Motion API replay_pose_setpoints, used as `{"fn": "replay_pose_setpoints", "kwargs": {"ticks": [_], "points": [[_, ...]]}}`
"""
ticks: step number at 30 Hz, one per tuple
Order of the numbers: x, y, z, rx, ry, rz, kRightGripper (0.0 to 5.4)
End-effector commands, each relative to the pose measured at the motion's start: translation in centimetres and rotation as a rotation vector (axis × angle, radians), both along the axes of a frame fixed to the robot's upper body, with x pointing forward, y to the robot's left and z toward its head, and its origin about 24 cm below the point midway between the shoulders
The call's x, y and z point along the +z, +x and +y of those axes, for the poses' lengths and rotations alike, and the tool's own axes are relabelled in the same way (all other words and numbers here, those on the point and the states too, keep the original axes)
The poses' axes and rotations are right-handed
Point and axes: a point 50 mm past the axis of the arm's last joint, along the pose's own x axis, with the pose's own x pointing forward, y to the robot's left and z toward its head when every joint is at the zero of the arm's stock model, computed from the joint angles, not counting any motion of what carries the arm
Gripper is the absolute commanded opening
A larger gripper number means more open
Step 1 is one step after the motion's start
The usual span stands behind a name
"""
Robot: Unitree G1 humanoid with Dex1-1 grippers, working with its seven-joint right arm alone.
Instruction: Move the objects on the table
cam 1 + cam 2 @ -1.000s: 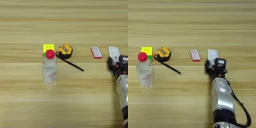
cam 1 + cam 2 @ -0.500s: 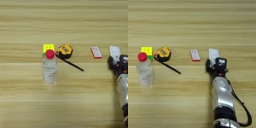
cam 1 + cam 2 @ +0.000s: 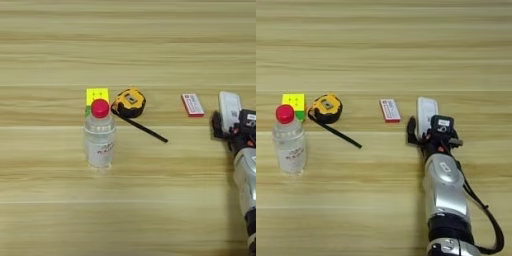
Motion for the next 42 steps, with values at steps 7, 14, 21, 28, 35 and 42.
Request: {"fn": "replay_pose_setpoints", "kwargs": {"ticks": [7, 14, 21, 28, 35, 42], "points": [[5.9, 1.2, 2.2, 0.080, -0.091, -0.225, 5.34], [7.2, 1.5, 4.2, 0.155, -0.097, -0.253, 5.34], [7.2, 3.0, 5.9, 0.225, -0.076, -0.227, 5.34], [6.3, 4.2, 6.3, 0.239, -0.047, -0.191, 5.34], [5.3, 5.0, 6.6, 0.257, -0.053, -0.142, 5.34], [4.2, 5.2, 7.0, 0.270, -0.054, -0.100, 5.34]]}}
